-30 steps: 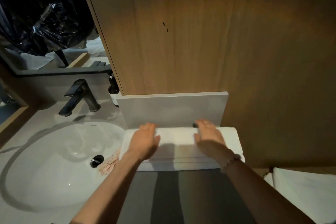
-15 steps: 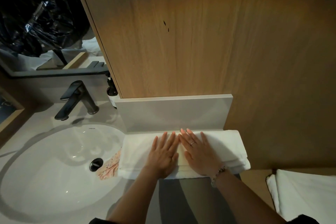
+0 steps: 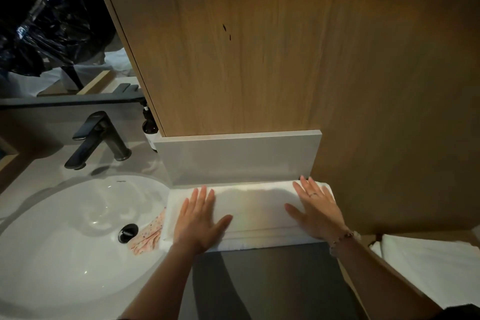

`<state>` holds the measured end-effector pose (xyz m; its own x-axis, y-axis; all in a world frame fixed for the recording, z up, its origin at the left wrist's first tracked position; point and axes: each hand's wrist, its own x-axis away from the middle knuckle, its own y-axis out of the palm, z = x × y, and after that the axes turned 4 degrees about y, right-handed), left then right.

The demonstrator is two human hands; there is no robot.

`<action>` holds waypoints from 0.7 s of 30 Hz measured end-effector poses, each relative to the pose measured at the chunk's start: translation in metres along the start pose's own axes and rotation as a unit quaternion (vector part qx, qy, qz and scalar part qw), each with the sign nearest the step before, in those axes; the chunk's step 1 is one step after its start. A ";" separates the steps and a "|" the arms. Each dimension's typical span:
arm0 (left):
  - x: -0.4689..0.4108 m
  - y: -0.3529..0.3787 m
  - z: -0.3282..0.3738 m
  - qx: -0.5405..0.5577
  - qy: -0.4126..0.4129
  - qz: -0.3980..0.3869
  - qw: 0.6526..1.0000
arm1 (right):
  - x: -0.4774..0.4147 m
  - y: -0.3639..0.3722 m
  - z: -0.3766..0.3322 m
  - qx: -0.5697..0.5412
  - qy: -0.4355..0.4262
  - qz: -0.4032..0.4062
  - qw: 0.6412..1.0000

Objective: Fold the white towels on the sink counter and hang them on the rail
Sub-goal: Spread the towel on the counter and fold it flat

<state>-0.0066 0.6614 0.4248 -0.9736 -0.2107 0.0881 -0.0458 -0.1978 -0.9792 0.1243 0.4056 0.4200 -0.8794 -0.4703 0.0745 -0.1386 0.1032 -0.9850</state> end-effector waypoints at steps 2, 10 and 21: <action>0.003 -0.001 -0.002 0.003 -0.024 0.002 1.000 | 0.002 -0.002 0.011 0.001 0.037 -0.020 0.999; 0.013 -0.005 0.002 -0.020 -0.164 0.001 0.986 | 0.002 -0.017 0.019 0.042 0.067 -0.097 0.992; 0.065 -0.019 0.076 0.642 -0.461 0.179 0.586 | -0.061 -0.045 -0.098 -0.039 -0.062 -0.187 0.980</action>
<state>-0.0524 0.5786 0.4633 -0.3081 -0.7699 0.5588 0.9066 -0.4156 -0.0726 0.1395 0.5155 0.4750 -0.6988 -0.5911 0.4027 -0.4786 -0.0320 -0.8774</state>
